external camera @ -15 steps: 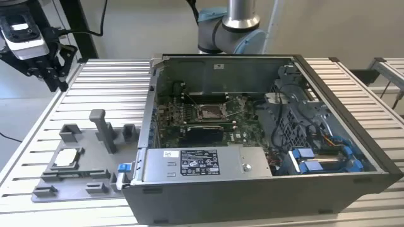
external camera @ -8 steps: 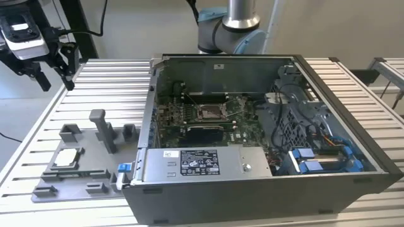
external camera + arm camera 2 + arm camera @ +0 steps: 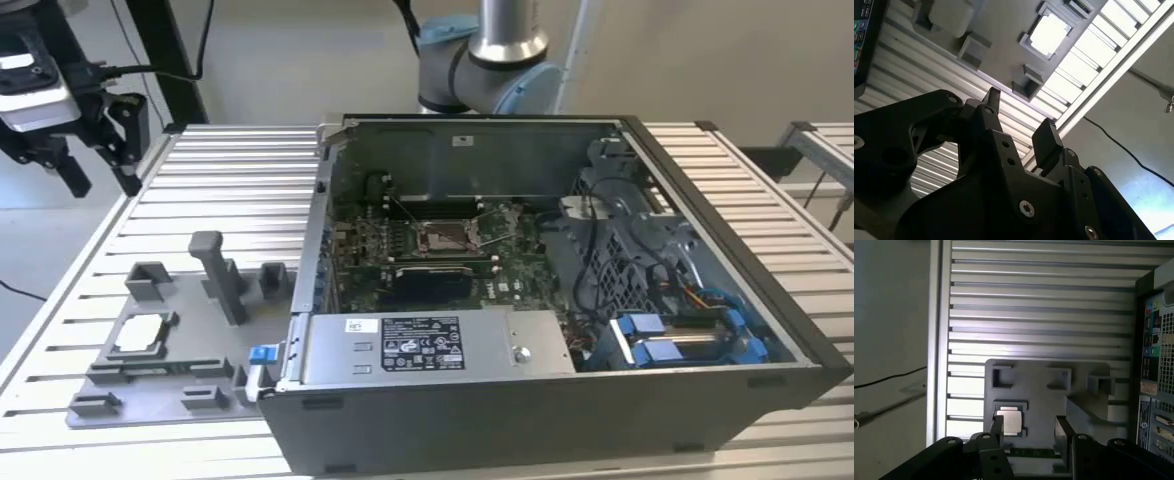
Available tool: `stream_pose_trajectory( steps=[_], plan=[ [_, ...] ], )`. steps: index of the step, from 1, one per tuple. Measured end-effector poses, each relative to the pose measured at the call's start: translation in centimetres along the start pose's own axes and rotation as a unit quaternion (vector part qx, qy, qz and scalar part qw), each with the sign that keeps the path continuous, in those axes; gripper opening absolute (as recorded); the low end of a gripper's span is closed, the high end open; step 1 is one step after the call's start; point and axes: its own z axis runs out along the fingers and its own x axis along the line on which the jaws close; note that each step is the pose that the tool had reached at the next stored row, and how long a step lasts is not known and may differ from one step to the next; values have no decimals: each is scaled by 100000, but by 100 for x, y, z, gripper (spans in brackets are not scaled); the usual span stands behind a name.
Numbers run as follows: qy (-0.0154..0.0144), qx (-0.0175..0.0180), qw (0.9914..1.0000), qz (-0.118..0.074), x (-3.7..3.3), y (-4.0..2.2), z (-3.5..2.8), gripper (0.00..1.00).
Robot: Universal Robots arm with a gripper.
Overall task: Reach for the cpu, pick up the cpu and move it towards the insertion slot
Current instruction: 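Reach for the cpu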
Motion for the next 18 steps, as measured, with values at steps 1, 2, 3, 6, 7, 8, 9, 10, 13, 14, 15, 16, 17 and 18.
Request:
stream_pose_trajectory(
  steps=[1,2,3,6,7,8,9,10,13,14,15,16,17,18],
  plan=[
    [5,2,100000,5,20,-26,9,0],
    [16,1,100000,13,29,-62,24,0],
    [33,1,100000,10,34,-100,40,0],
    [39,-3,100000,8,38,-147,85,0],
    [52,-2,100000,13,38,-147,84,0],
    [54,-3,100000,12,38,-147,84,0],
    [59,0,100000,14,38,-147,84,0],
    [66,0,100000,14,38,-147,83,0],
    [74,1,100000,10,38,-147,83,100],
    [79,1,100000,12,38,-147,83,100],
    [82,0,100000,10,38,-147,83,100],
    [81,0,100000,11,38,-147,86,100],
    [76,-3,100000,11,38,-147,93,100],
    [79,-3,100000,10,38,-148,103,100]
  ],
)
